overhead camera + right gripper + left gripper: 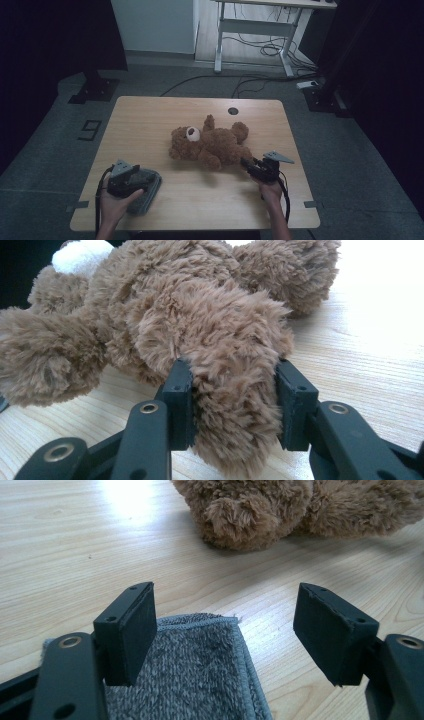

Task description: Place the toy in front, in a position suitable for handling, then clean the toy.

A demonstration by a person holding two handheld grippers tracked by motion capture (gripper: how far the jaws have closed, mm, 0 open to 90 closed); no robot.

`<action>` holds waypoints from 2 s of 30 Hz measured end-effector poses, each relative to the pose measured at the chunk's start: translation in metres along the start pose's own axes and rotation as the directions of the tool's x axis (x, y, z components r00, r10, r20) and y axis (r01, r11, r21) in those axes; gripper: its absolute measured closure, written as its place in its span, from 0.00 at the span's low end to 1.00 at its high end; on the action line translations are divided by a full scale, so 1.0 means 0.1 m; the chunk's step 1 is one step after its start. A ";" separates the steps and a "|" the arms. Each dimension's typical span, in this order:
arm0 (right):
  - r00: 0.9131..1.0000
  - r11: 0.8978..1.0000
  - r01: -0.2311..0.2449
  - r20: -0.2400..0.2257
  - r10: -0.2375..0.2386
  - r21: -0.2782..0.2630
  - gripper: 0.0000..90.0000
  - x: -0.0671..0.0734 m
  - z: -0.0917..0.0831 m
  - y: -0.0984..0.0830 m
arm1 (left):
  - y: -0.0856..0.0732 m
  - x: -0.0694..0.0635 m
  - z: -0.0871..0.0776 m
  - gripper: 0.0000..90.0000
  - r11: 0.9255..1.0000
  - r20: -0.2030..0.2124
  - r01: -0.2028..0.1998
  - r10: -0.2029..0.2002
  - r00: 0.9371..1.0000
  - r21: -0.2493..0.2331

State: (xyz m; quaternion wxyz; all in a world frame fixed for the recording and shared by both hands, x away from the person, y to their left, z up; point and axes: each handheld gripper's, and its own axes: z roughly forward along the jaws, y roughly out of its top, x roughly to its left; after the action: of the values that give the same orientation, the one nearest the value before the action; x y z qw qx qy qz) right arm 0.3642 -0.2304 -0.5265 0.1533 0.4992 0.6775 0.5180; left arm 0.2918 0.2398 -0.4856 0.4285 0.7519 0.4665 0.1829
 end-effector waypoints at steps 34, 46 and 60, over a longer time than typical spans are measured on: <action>1.000 1.000 -0.009 -0.006 0.009 -0.003 0.63 0.00 -0.02 -0.02 | -0.35 -0.14 0.47 0.42 0.971 -0.136 -0.058 0.092 0.986 0.233; 1.000 1.000 -0.007 -0.005 0.007 -0.002 0.63 0.00 -0.02 -0.02 | -0.37 -0.06 0.41 0.82 0.980 -0.157 -0.052 0.083 0.984 0.192; 1.000 1.000 -0.004 -0.008 0.004 -0.002 0.62 -0.01 -0.02 -0.02 | -0.22 -0.07 0.14 0.89 0.999 0.012 0.024 -0.023 1.000 -0.043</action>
State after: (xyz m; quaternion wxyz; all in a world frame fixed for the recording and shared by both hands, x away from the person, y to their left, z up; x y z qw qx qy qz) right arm 0.3618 -0.2323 -0.5274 0.1500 0.4985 0.6765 0.5209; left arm 0.2856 0.2319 -0.5110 0.4495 0.7379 0.4688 0.1836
